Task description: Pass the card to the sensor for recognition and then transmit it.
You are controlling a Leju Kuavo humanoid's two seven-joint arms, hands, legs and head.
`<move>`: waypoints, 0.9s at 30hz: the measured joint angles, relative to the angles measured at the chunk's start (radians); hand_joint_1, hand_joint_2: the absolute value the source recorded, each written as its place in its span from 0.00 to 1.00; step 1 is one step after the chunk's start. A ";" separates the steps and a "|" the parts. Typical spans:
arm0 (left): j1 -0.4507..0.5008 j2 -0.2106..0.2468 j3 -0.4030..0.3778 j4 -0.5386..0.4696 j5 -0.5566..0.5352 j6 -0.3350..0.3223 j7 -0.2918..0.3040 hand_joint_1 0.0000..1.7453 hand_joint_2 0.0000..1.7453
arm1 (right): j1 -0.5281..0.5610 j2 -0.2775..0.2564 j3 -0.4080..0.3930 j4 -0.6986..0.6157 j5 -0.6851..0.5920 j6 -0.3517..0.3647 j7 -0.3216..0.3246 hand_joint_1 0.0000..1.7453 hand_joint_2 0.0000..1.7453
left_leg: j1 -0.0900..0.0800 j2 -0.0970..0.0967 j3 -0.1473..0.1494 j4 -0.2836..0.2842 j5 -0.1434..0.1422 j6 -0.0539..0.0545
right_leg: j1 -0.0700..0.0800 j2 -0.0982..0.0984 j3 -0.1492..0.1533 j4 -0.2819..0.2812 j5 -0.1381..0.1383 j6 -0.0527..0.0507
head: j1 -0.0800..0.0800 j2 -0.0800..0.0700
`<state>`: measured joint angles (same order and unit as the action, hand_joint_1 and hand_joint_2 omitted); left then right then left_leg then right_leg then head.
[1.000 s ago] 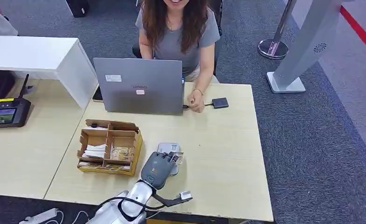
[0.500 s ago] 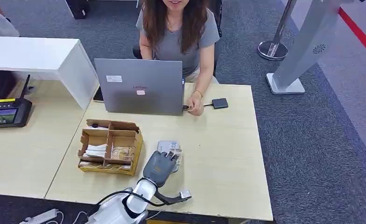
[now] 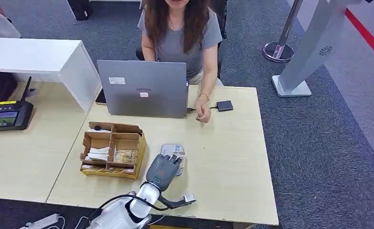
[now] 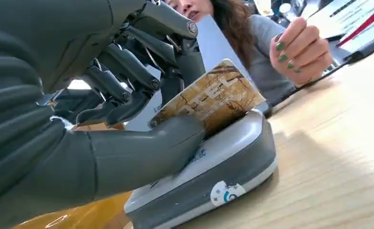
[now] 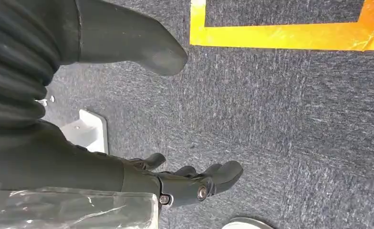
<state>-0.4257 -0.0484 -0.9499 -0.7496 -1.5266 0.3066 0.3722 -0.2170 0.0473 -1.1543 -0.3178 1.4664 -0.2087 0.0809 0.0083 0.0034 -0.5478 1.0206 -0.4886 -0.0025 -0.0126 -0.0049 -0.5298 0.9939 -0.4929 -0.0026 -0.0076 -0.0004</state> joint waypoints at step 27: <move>0.055 0.170 0.088 -0.602 0.000 0.093 0.171 1.00 1.00 | 0.023 0.000 -0.020 -0.001 0.014 0.000 -0.009 0.00 1.00 | 0.000 0.000 -0.008 0.000 0.001 0.000 | 0.000 0.000 -0.008 0.000 0.001 -0.001 | 0.000 0.000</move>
<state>-0.3705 0.1212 -0.8614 -1.3519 -1.5263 0.3998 0.5433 -0.1945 0.0477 -1.1746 -0.3185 1.4809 -0.2090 0.0721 0.0083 0.0033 -0.5560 1.0208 -0.4875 -0.0028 -0.0126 -0.0049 -0.5380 0.9942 -0.4923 -0.0034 -0.0080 -0.0004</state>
